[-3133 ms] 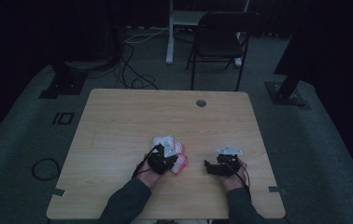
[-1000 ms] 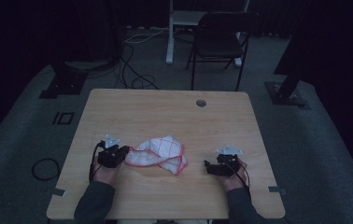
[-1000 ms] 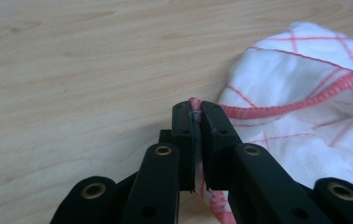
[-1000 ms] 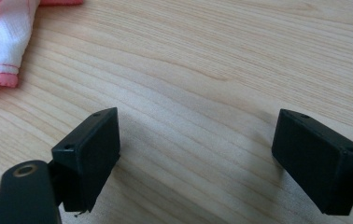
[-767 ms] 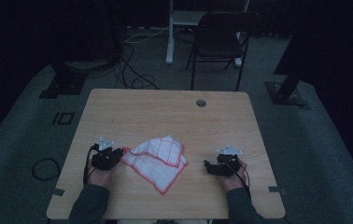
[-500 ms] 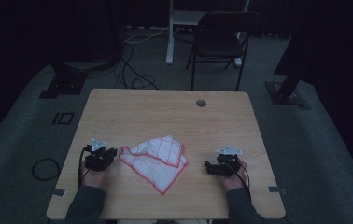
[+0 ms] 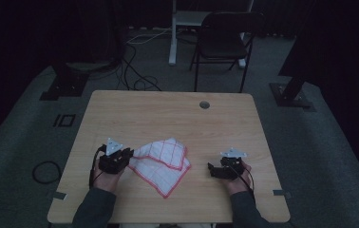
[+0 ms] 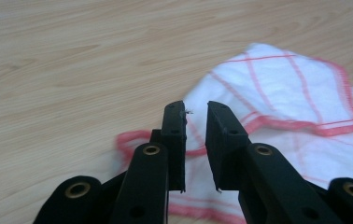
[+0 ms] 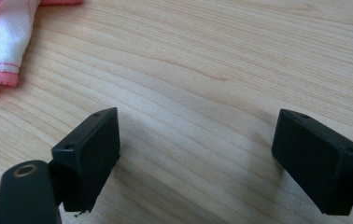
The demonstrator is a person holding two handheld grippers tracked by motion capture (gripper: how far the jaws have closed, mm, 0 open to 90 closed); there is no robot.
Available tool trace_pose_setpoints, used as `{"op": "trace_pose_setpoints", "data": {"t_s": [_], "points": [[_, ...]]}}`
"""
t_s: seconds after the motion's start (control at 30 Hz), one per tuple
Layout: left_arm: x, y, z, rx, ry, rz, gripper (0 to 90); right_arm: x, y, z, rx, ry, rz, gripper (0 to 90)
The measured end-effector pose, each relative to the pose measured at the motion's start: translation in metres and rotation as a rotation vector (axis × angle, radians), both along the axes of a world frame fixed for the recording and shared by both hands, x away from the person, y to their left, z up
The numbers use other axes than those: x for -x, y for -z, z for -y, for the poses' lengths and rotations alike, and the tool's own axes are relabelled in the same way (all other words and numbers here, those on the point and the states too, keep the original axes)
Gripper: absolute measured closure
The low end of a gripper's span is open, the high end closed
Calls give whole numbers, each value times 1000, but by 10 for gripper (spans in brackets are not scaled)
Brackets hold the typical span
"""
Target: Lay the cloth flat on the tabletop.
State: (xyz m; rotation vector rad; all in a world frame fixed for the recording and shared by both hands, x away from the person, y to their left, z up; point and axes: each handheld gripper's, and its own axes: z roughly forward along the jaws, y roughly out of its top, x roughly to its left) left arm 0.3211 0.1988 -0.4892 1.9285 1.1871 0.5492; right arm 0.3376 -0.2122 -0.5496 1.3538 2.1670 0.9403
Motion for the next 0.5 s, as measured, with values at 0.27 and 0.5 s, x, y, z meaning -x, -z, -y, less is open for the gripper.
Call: {"op": "trace_pose_setpoints", "data": {"t_s": [0.27,0.5], "points": [[-3,1,36,-12,102,-1,755,0,0,0,0,0,0,153],[-5,-1,61,-9,161,2,738,0,0,0,0,0,0,153]]}}
